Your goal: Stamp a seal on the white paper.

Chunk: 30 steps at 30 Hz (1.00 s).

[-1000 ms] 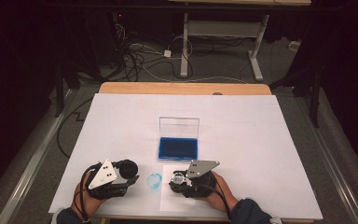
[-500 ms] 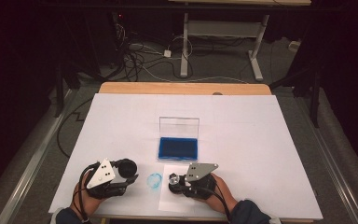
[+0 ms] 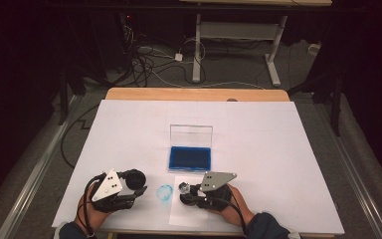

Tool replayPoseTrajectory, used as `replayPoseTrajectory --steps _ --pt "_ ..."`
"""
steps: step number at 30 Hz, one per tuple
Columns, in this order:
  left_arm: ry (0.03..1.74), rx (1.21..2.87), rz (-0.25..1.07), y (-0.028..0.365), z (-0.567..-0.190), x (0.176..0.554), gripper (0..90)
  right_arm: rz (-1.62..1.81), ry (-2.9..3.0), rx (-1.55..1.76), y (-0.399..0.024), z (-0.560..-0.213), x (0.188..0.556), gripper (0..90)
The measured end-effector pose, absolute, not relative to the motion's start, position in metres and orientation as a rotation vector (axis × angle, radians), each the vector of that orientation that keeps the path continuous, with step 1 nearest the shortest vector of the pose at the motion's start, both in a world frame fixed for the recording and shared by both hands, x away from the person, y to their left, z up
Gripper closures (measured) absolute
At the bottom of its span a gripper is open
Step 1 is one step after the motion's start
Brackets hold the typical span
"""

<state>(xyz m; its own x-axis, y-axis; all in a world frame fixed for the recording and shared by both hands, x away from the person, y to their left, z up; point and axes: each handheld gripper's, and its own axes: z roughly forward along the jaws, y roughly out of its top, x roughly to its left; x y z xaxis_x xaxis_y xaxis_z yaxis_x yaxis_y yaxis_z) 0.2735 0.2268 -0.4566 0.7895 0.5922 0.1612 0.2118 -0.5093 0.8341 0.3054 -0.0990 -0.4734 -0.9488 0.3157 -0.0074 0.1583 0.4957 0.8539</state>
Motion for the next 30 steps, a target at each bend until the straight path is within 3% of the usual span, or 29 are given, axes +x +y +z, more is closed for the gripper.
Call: replayPoseTrajectory --steps 30 --pt "0.522 2.081 0.502 0.206 -0.453 0.268 36.1 1.551 2.413 0.429 -0.114 -0.434 0.306 75.1"
